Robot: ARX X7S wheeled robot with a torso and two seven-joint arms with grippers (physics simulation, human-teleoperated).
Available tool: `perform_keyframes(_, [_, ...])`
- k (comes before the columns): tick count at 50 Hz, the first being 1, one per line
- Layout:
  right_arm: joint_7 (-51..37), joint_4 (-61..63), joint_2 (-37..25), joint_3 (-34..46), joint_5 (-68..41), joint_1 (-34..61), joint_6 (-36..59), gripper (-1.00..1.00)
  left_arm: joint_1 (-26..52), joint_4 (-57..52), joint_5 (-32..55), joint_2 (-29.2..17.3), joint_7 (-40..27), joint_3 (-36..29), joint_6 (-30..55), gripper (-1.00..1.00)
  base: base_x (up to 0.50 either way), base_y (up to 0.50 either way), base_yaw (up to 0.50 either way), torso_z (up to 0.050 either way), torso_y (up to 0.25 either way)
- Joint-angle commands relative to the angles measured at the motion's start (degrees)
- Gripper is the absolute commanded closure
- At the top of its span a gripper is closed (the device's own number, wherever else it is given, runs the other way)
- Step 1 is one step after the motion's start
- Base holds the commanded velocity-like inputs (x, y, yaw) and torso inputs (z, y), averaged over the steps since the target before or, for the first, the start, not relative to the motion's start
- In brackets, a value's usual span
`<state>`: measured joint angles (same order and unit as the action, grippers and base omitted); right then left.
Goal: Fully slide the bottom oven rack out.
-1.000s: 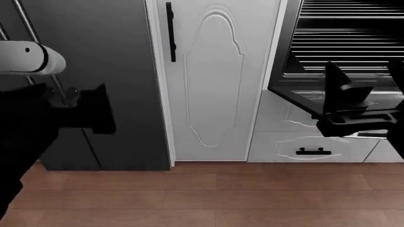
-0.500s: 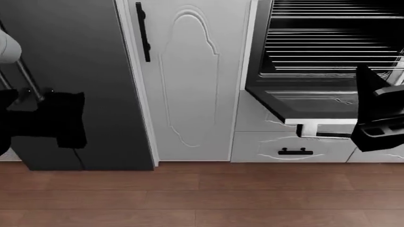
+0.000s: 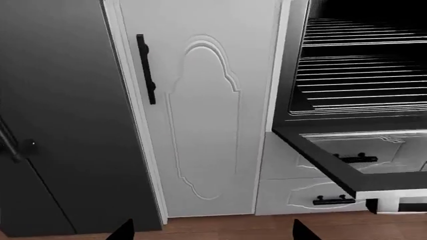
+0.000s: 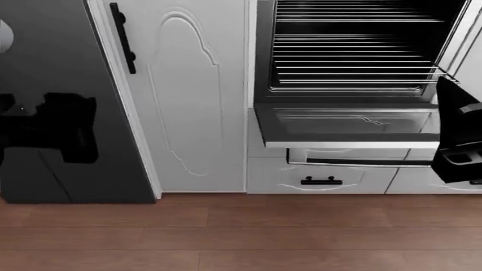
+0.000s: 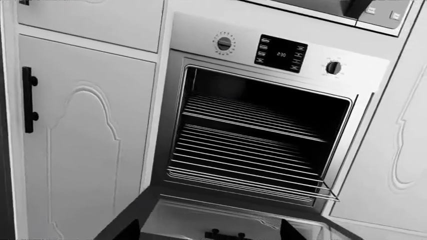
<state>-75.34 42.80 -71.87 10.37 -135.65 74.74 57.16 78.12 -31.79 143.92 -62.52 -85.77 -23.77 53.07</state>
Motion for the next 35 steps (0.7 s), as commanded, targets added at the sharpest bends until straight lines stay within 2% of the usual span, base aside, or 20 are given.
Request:
perform_keyframes(1, [-0.2, -0.7, -0.8, 0.6, -0.8, 1.4, 0.3, -1.0, 1.5, -0.2, 1.1, -0.2, 0.6, -1.9, -0.7, -1.0, 0.0, -0.5, 0.0, 0.0, 0.0])
perform_keyframes(11, [1.9, 0.7, -2.4, -3.0, 1.0, -4.2, -1.1, -1.0, -2.4, -2.4, 0.0, -0.4, 3.5, -1.9, -2.2, -1.0, 0.0, -0.5, 0.0, 0.0, 0.0])
perform_keyframes(18, [2.4, 0.9, -2.4, -3.8, 1.5, -5.5, -1.6, -1.0, -2.3, -2.4, -0.2, -0.7, 3.9, -2.1, -2.4, -1.0, 0.0, -0.5, 0.0, 0.0, 0.0])
perform_keyframes(35, [2.1, 0.8, -1.7, -2.3, 1.0, -4.0, -1.4, -1.0, -2.1, -3.1, -0.9, -1.4, 4.5, -2.1, -3.4, -1.0, 0.0, -0.5, 0.0, 0.0, 0.0])
